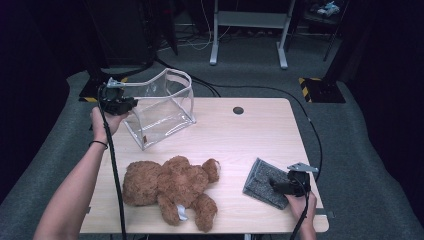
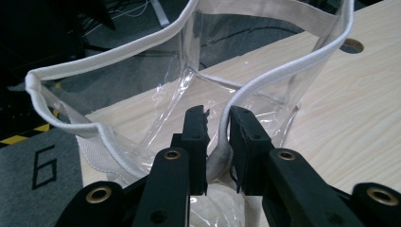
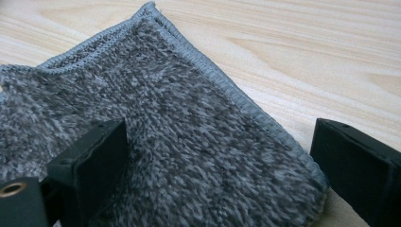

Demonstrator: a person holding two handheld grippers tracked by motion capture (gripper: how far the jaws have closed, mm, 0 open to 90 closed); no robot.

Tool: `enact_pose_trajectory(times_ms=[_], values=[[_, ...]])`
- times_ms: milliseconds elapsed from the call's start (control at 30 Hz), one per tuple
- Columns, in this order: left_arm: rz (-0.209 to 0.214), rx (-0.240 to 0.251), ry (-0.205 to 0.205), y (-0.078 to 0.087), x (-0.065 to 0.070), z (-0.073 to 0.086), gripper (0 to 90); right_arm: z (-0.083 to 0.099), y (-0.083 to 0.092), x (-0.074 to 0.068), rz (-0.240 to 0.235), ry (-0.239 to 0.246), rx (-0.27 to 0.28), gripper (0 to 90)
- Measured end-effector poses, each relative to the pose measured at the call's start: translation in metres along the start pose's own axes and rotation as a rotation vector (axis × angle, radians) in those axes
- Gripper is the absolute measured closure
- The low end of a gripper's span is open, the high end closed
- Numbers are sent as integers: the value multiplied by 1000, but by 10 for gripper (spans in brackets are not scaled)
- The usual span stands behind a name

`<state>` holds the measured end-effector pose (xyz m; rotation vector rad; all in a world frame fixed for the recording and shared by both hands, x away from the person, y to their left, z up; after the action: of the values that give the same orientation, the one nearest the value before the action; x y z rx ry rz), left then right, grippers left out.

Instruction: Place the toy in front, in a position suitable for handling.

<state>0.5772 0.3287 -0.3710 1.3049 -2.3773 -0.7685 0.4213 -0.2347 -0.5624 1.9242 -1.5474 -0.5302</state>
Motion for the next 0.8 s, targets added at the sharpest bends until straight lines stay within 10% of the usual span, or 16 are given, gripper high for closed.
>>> enact_pose_trajectory(times_ms=[367,600,800], values=[[-41,4,33,6,-15,3,756,0,0,0,2,-1,-1,51],[-56,38,84,8,-5,9,422,0,0,0,3,-6,-5,51],[-64,61,95,11,5,15,329,0,0,0,4,0,-2,51]])
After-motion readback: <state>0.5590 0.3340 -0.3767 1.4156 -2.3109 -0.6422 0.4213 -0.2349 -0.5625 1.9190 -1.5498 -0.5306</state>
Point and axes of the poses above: each handheld gripper's, and its own axes: y roughly backward along the jaws, z roughly out of its underside, x roughly to its right, the point moved 5 cm from there along -y, roughly forward along the jaws, and after that the axes turned 10 degrees about z, right-handed, at the moved point
